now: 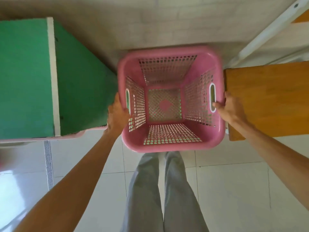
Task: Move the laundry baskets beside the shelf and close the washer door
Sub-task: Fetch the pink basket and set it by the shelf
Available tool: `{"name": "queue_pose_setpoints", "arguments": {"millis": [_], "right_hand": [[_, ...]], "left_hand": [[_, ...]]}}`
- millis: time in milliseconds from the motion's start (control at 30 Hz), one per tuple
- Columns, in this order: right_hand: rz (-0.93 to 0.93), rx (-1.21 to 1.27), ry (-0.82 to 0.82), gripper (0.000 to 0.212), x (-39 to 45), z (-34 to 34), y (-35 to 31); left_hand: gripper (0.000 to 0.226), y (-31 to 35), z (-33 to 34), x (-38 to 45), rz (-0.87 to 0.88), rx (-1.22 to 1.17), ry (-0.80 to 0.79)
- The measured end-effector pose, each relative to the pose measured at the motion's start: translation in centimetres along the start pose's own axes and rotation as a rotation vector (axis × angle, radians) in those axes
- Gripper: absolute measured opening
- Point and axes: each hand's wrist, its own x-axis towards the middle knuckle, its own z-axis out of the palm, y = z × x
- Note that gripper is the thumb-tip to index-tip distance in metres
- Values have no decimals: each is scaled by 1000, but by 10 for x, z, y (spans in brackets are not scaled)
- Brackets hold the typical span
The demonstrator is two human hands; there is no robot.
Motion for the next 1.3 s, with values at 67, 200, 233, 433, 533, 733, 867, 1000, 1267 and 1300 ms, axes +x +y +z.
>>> {"name": "queue_pose_setpoints", "arguments": {"millis": [67,200,233,433,533,733,867,1000,1267,1300], "right_hand": [[14,-30,-3,33,11,21,9],[36,-51,-3,31,31,44,19],[41,-54,-19,32,35,48,20],[64,-84,-62,36,46,67,27],[48,-87,-37,38,48,69,30],[15,-126,-96,46,49,55,28],[-31,-137,-137,63,35,40,25],[-206,-201,-156,61,-4,2,4],[-201,-338,-216,69,-103,-101,-66],[-208,-334,-215,69,-115,-113,-72]], "left_hand": [[60,-10,16,10,12,54,4],[63,-20,39,22,27,102,-18],[63,-21,43,25,19,117,-31],[68,-18,64,33,-34,193,-21],[70,-20,63,30,-6,200,4],[83,-29,50,32,-67,111,-91],[94,-31,35,12,-55,138,-173],[89,10,-11,-24,106,164,-226],[97,125,-111,-106,112,243,-150],[95,136,-118,-119,144,273,-117]]}}
